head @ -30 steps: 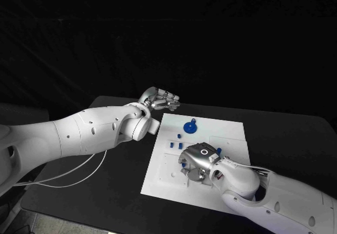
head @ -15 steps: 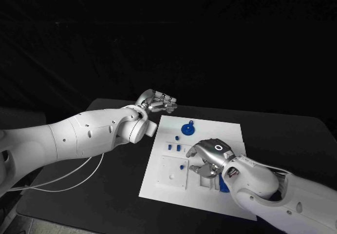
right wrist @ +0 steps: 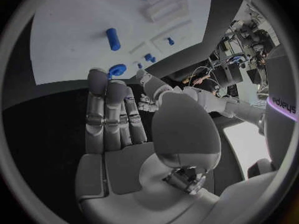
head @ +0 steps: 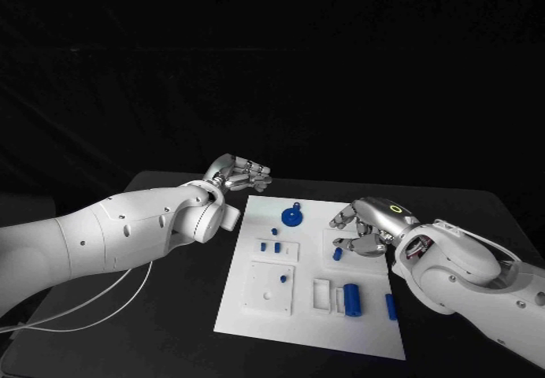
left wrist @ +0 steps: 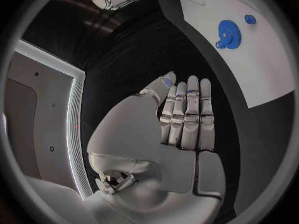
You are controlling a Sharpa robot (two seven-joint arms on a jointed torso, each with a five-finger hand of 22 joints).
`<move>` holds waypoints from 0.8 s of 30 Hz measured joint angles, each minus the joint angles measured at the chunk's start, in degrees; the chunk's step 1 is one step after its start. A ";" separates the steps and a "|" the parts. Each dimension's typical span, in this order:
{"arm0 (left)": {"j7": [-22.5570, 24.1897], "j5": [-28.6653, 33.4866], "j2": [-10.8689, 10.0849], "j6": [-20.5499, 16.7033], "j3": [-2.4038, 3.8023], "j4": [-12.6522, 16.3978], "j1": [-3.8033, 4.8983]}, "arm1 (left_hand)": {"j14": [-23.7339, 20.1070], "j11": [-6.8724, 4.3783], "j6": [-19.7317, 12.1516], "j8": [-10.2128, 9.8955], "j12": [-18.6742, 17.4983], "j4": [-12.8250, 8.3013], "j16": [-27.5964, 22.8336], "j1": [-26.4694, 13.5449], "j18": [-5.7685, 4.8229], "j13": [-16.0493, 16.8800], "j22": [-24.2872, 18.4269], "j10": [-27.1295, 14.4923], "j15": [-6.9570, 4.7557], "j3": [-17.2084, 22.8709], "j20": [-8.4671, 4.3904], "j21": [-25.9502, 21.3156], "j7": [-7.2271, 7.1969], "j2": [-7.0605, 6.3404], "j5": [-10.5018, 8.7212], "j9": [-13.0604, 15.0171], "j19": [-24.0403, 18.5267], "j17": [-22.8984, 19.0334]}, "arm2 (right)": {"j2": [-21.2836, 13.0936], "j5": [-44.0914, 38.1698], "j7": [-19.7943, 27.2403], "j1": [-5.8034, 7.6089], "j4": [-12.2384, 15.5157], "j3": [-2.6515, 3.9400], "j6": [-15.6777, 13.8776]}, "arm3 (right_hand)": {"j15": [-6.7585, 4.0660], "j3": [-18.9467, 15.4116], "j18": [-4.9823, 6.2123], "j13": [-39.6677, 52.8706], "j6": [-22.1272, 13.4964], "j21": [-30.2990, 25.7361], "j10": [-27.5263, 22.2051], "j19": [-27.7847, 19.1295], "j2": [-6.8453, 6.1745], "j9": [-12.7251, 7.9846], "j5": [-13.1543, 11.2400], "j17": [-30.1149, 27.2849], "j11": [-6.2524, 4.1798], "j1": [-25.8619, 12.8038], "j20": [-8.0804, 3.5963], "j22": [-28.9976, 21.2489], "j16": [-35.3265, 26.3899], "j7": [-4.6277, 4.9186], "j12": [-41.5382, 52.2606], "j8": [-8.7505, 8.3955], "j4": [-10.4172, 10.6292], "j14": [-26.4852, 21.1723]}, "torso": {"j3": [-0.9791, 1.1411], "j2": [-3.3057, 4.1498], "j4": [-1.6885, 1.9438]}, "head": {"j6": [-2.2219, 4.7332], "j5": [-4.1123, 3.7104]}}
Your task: Assemble the parts on the task board
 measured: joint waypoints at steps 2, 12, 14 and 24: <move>0.00 0.05 0.00 0.05 -0.01 -0.02 0.00 | 0.00 0.00 0.00 0.00 0.00 0.00 0.00 0.00 0.00 0.00 0.00 0.00 0.00 0.00 0.00 0.00 0.00 0.00 0.00 0.00 0.00 0.00 | -0.42 0.41 0.20 0.16 -0.61 0.24 1.11 | 0.00 -2.17 -0.06 0.02 -0.74 0.01 -0.38 0.00 0.06 0.00 0.42 -0.10 0.13 0.06 0.00 -0.34 0.04 -0.29 0.00 0.00 0.08 0.00 | 0.02 0.00 0.01 | 0.15 -0.42; 0.02 0.24 -0.09 0.26 -0.06 -0.10 0.00 | 0.00 0.00 0.00 0.00 0.00 0.00 0.00 0.00 0.00 0.00 0.01 0.00 0.00 0.00 0.00 0.00 0.00 0.00 0.00 0.00 0.00 0.00 | -0.33 0.39 0.35 0.32 -3.05 0.52 7.71 | 0.30 -11.33 -0.19 0.02 -2.55 -0.28 -2.17 0.00 1.45 0.00 0.94 -0.42 0.72 1.88 0.00 -1.21 0.29 -0.90 0.00 0.00 2.51 -0.32 | 0.04 0.08 0.09 | 0.56 -1.50; 0.02 0.26 -0.09 0.30 -0.07 -0.10 0.00 | 0.00 0.00 0.00 0.00 0.00 0.00 0.00 0.00 0.00 0.00 0.00 0.00 0.00 0.00 0.00 0.00 0.00 0.00 0.00 0.00 0.00 0.00 | -0.01 0.19 0.35 0.33 -3.28 0.43 8.87 | 0.30 -11.60 -0.21 0.02 -2.74 -0.28 -2.17 0.00 1.45 -0.01 1.12 -0.42 0.72 1.88 0.00 -1.28 0.29 -1.08 0.00 0.00 2.77 -0.32 | 0.03 0.09 0.13 | 0.58 -1.65; 0.02 0.35 -0.17 0.44 -0.08 -0.12 0.00 | 0.00 0.00 0.00 0.00 0.00 0.00 0.00 0.00 0.00 0.00 0.01 0.00 0.00 0.00 0.00 0.00 0.00 0.00 0.00 0.00 0.00 0.00 | 1.86 -1.61 0.27 0.31 -5.06 -1.31 11.93 | 0.29 -10.14 -0.29 0.01 -2.95 -0.28 -1.93 0.00 2.05 -0.01 0.82 -0.54 0.49 2.48 0.00 -1.28 0.44 -0.91 0.00 0.00 1.71 -0.33 | -0.09 0.07 0.18 | -0.02 -2.08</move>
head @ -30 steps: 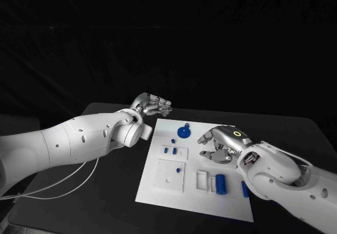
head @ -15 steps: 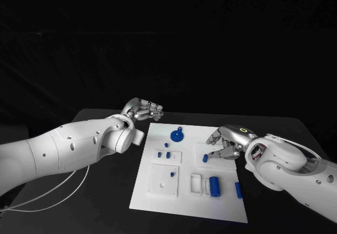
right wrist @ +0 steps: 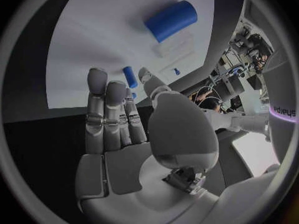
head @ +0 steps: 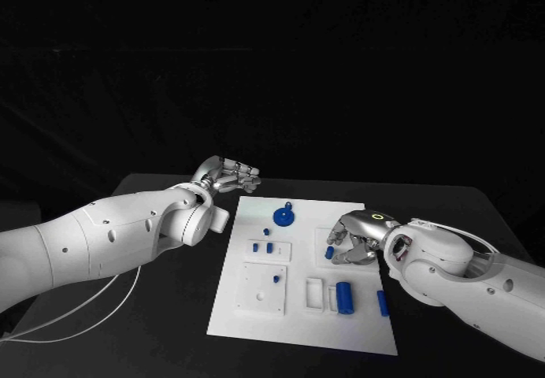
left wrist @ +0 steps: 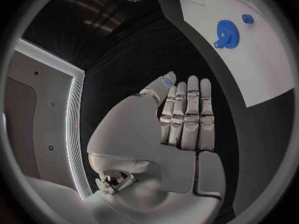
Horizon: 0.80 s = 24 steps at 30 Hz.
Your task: Assemble the parts on the task board
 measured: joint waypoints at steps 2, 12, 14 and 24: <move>0.00 0.01 -0.01 0.02 0.00 0.00 0.00 | 0.00 0.00 0.00 0.00 0.00 0.00 0.00 0.00 0.00 0.00 0.00 0.00 0.00 0.00 0.00 0.00 0.00 0.00 0.00 0.00 0.00 0.00 | 0.50 -0.52 -0.02 -0.03 -0.36 -0.38 0.13 | 0.00 3.09 -0.01 0.00 0.00 0.27 0.58 0.00 -0.17 0.00 -0.91 -0.01 -0.22 -0.17 0.00 0.00 0.08 0.00 0.00 0.00 -0.74 0.00 | 0.00 0.00 0.01 | -0.14 -0.01; 0.00 0.04 -0.02 0.11 -0.01 0.01 0.00 | 0.00 0.00 0.00 0.00 0.00 0.00 0.00 0.00 0.00 0.00 0.00 0.00 0.00 0.00 0.00 0.00 0.00 0.00 0.00 0.00 0.00 0.00 | 2.42 -2.85 -0.08 -0.23 -1.19 -1.55 -0.04 | -0.31 16.32 -0.30 0.00 0.82 2.00 2.89 0.00 -1.06 0.00 -2.37 -0.01 -0.59 -2.58 -0.01 0.43 0.09 0.24 0.00 0.00 -3.05 0.31 | 0.01 -0.01 0.02 | -0.68 0.48; 0.00 0.05 0.00 0.12 -0.01 0.01 0.00 | 0.00 0.00 0.00 0.00 0.00 0.00 0.00 0.00 0.00 0.00 0.00 0.00 0.00 0.00 0.00 0.00 0.00 0.00 0.00 0.00 0.00 0.00 | 2.55 -3.39 -0.14 -0.23 -1.31 -1.65 -0.12 | -0.31 18.14 -0.31 0.00 1.78 2.43 3.39 0.00 -0.97 0.00 -2.37 0.00 -0.92 -2.67 -0.01 0.57 0.30 0.56 0.00 0.00 -3.21 0.31 | 0.01 -0.01 0.02 | -0.72 0.55; -0.02 0.07 0.07 0.22 -0.01 -0.01 0.00 | 0.00 0.00 0.00 0.00 0.00 0.00 0.00 0.00 0.00 0.00 0.12 0.00 0.00 0.00 0.00 0.00 0.00 0.00 0.00 0.00 0.00 0.00 | 2.82 -6.45 -0.71 -0.31 -1.50 -2.09 -1.17 | -1.76 20.08 -1.22 0.00 8.01 5.35 10.31 0.01 1.16 0.16 -2.38 0.49 -2.73 -1.88 -1.57 2.11 0.65 0.31 -0.21 -0.02 -3.57 0.69 | 0.03 -0.03 -0.02 | -0.91 0.71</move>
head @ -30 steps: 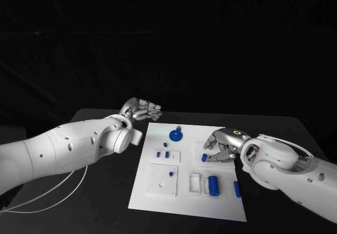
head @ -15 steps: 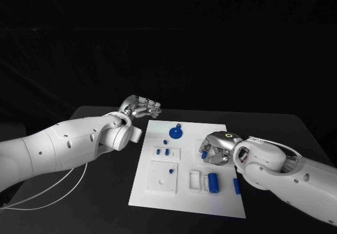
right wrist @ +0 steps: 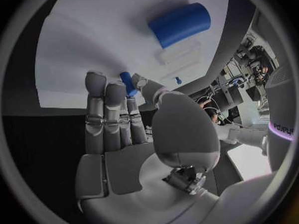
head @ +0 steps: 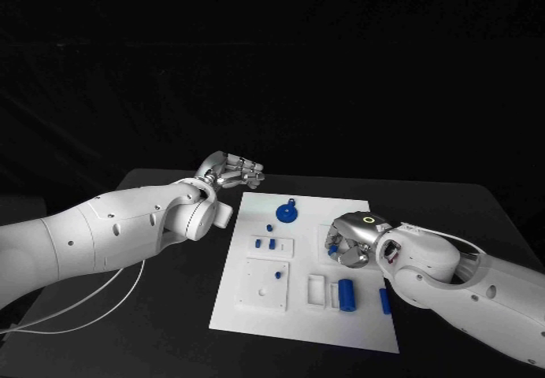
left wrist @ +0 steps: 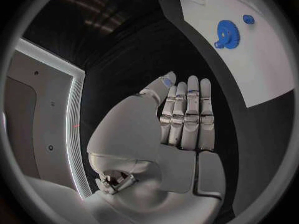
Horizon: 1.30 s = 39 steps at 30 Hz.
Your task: Assemble the parts on the task board
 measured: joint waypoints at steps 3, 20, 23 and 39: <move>-0.01 0.00 0.00 0.03 0.00 -0.02 0.00 | 0.00 0.00 0.00 0.00 0.00 0.00 0.00 0.00 0.00 0.00 0.01 0.00 0.00 0.00 0.00 0.00 0.00 0.00 0.00 0.00 0.00 0.00 | 0.04 -0.93 -0.25 -0.10 0.10 -0.07 -0.64 | -0.11 0.44 -0.49 0.00 1.47 0.33 1.06 -0.01 0.64 0.00 -0.05 0.13 -0.01 0.09 -0.32 0.36 0.00 -0.21 0.09 -0.31 -0.45 -0.06 | 0.00 0.00 0.00 | -0.03 -0.10; -0.04 0.01 0.00 0.10 0.00 -0.15 0.00 | 0.00 0.00 0.00 0.00 0.00 0.00 0.00 0.00 0.00 0.00 0.29 0.00 0.00 0.00 0.00 0.00 0.00 0.00 0.00 0.00 0.00 0.00 | -1.11 -3.62 -1.42 -0.54 2.49 0.40 -4.70 | -0.91 1.76 -1.80 0.20 4.01 1.97 2.42 -0.11 1.44 0.33 -0.45 0.43 0.28 -0.27 -1.24 1.81 -0.01 -1.06 0.27 -0.24 -2.13 0.15 | 0.02 0.00 -0.01 | -0.19 0.30; -0.04 0.01 0.00 0.11 0.00 -0.34 0.00 | 0.00 0.00 0.00 0.00 0.00 0.00 0.00 0.00 0.01 0.00 0.28 0.00 0.00 0.00 0.00 0.00 0.00 0.00 0.00 0.00 0.00 0.00 | -1.72 -3.09 -1.48 -0.46 3.95 1.49 -5.40 | -1.10 1.70 -1.88 0.19 4.02 1.97 2.51 0.08 1.44 0.31 -0.45 0.43 0.36 -0.27 -1.43 1.88 -0.01 -1.07 0.26 -0.25 -2.19 0.16 | 0.01 -0.01 -0.01 | -0.25 0.63; 0.00 0.04 1.26 0.20 -0.06 -1.80 0.00 | 0.00 0.00 0.00 0.00 0.00 0.00 0.00 0.00 0.00 0.00 0.56 0.00 0.00 0.00 0.00 0.00 0.00 0.00 0.00 0.00 0.00 0.00 | 2.51 1.66 -0.79 -0.39 9.12 2.18 -8.03 | -1.31 1.54 -1.82 0.15 3.99 1.97 2.56 -0.12 1.42 0.10 -0.66 0.42 0.29 -0.25 -1.63 2.02 -0.62 -1.06 0.15 -0.29 -2.34 0.12 | -0.10 -0.18 -0.08 | 0.20 2.99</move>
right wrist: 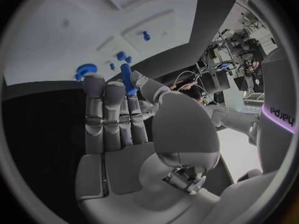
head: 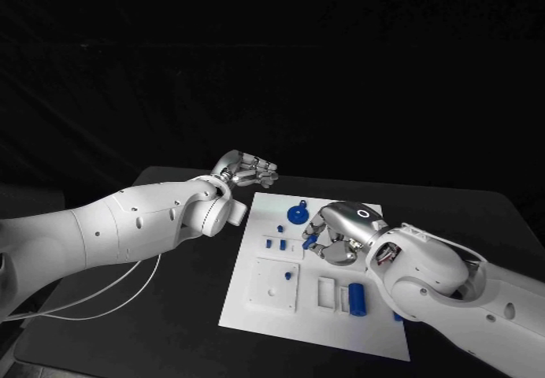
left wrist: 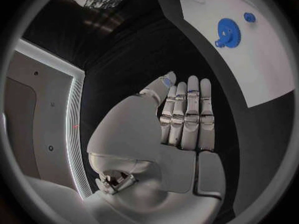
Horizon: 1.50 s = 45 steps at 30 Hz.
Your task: Assemble the parts on the task board
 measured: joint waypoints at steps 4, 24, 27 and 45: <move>0.02 0.03 0.58 0.04 -0.04 -0.59 0.00 | 0.00 0.00 0.00 0.00 0.00 0.00 0.00 0.00 0.00 0.00 0.00 0.00 0.00 0.00 0.00 0.00 0.00 0.00 0.00 0.00 0.00 0.00 | 2.68 0.40 0.53 -0.02 0.06 -1.00 -0.39 | 0.00 -0.01 0.01 -0.01 -0.01 0.00 0.00 0.00 0.03 0.01 0.00 0.00 0.00 -0.02 0.00 0.00 0.00 0.01 -0.11 -0.01 -0.01 0.00 | -0.01 -0.04 0.03 | 0.05 0.72; 0.05 0.18 2.66 0.39 -0.12 -1.21 0.00 | 0.00 0.00 0.00 0.00 0.00 0.00 0.00 0.00 0.00 0.00 -0.02 0.00 0.00 0.00 0.00 0.00 0.00 0.00 0.00 0.00 0.00 0.00 | 10.44 -3.07 2.23 -0.65 -3.68 -9.00 -0.50 | -0.10 -0.08 0.02 -0.06 -0.18 -0.43 -0.10 0.00 0.68 0.06 0.18 0.05 -0.11 -0.06 0.02 0.19 -0.05 -0.02 -0.09 0.03 -0.88 0.30 | -0.02 0.03 0.11 | -0.94 2.68; 0.05 0.19 2.72 0.45 -0.12 -1.21 0.00 | 0.00 0.00 0.00 0.00 0.00 0.00 0.00 0.00 0.00 0.00 -0.02 0.00 0.00 0.00 0.00 0.00 0.00 0.00 0.00 0.00 0.00 0.00 | 10.74 -3.87 2.24 -0.86 -4.01 -9.41 -0.36 | -0.10 -0.14 0.02 -0.06 -0.22 -0.43 -0.10 0.00 0.68 0.07 0.18 0.04 -0.11 -0.06 0.02 0.19 -0.05 0.01 -0.09 0.04 -0.94 0.30 | 0.03 0.04 0.07 | -1.05 2.88; 0.05 0.21 2.78 0.73 -0.16 -1.23 0.00 | 0.00 0.00 0.00 0.00 0.00 0.15 0.00 0.00 0.00 0.00 -0.03 0.00 0.00 -0.15 0.00 0.00 0.00 0.00 0.00 0.00 0.00 0.00 | 10.35 -7.12 1.99 -1.15 -4.55 -10.13 0.84 | -0.06 0.08 0.02 -0.04 -0.08 -0.44 -0.18 0.00 0.99 0.05 0.18 0.19 -0.19 -0.36 0.03 0.55 -0.28 0.19 -0.11 0.00 -1.36 0.33 | 0.07 0.07 -0.04 | -1.48 3.18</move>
